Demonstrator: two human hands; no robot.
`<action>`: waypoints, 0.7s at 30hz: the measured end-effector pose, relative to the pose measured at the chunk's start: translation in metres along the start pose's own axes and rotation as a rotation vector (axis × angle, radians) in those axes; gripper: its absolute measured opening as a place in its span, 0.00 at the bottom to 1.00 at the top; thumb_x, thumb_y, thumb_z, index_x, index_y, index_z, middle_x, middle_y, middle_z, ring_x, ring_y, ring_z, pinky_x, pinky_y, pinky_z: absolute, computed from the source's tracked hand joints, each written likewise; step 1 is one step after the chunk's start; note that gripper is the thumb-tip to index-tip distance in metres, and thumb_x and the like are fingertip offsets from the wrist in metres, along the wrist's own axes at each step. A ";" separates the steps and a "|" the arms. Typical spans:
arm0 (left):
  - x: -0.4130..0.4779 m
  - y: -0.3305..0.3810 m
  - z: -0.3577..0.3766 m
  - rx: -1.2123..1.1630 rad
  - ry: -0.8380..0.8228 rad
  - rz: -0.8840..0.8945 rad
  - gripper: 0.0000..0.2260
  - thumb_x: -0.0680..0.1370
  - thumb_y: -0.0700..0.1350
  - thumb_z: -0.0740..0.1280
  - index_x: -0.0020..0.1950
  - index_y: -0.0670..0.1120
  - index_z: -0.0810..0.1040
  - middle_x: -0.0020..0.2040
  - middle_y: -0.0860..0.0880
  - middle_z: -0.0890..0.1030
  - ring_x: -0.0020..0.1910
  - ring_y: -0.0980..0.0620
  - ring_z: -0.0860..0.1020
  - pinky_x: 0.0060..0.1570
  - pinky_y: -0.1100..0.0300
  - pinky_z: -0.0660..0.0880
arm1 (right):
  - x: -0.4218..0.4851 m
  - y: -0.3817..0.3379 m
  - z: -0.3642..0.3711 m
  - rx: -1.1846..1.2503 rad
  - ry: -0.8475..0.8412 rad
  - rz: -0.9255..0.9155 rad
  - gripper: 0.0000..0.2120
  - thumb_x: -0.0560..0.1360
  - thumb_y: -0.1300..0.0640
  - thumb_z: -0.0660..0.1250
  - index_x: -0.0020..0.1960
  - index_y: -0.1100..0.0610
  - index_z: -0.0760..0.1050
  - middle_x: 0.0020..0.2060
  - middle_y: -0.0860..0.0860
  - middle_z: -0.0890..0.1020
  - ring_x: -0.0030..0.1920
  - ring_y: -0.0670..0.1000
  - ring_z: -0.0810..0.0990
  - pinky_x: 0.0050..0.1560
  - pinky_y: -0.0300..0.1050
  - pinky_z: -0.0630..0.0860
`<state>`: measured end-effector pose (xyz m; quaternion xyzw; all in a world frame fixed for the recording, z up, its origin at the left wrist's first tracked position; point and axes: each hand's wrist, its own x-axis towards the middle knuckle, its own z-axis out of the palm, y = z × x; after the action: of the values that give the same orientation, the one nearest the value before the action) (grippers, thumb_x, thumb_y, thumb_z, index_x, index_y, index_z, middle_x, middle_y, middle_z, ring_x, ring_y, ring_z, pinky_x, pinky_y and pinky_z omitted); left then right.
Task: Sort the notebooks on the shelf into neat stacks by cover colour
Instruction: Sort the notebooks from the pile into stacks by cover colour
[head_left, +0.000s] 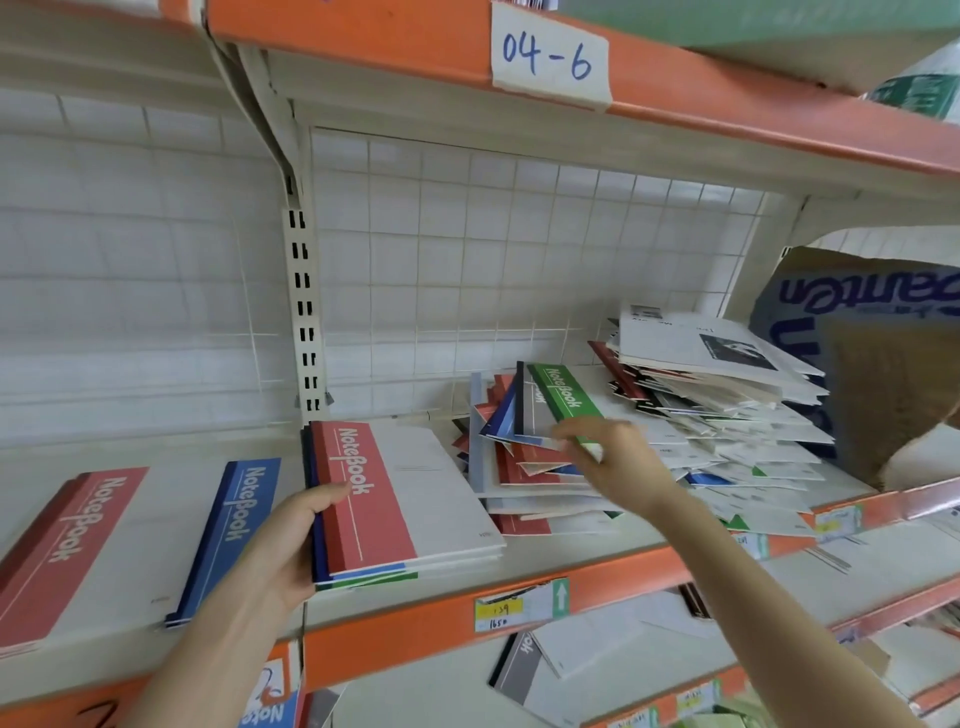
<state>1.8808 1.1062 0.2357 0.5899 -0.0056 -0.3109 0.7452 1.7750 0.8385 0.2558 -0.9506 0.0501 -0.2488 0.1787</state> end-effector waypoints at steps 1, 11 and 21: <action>0.000 0.000 -0.001 0.001 0.005 0.000 0.03 0.79 0.41 0.62 0.47 0.43 0.73 0.42 0.41 0.79 0.40 0.43 0.77 0.35 0.51 0.71 | 0.004 0.010 -0.004 -0.078 0.028 0.101 0.11 0.77 0.62 0.64 0.58 0.60 0.79 0.56 0.54 0.81 0.55 0.53 0.79 0.55 0.36 0.71; 0.001 -0.002 -0.003 0.030 0.017 -0.002 0.06 0.77 0.44 0.64 0.50 0.42 0.75 0.43 0.40 0.81 0.41 0.42 0.79 0.35 0.53 0.72 | 0.025 0.033 -0.006 -0.256 -0.231 0.436 0.18 0.77 0.47 0.62 0.65 0.52 0.72 0.57 0.51 0.78 0.53 0.53 0.76 0.47 0.42 0.71; -0.006 -0.001 -0.011 -0.045 -0.001 0.003 0.04 0.78 0.41 0.63 0.50 0.43 0.74 0.44 0.40 0.80 0.41 0.42 0.78 0.35 0.52 0.71 | 0.021 0.027 -0.001 -0.595 0.013 0.381 0.14 0.82 0.56 0.51 0.62 0.59 0.68 0.36 0.54 0.73 0.35 0.57 0.71 0.35 0.43 0.64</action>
<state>1.8794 1.1185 0.2338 0.5729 0.0003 -0.3102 0.7587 1.7926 0.8090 0.2558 -0.9330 0.2979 -0.1916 -0.0633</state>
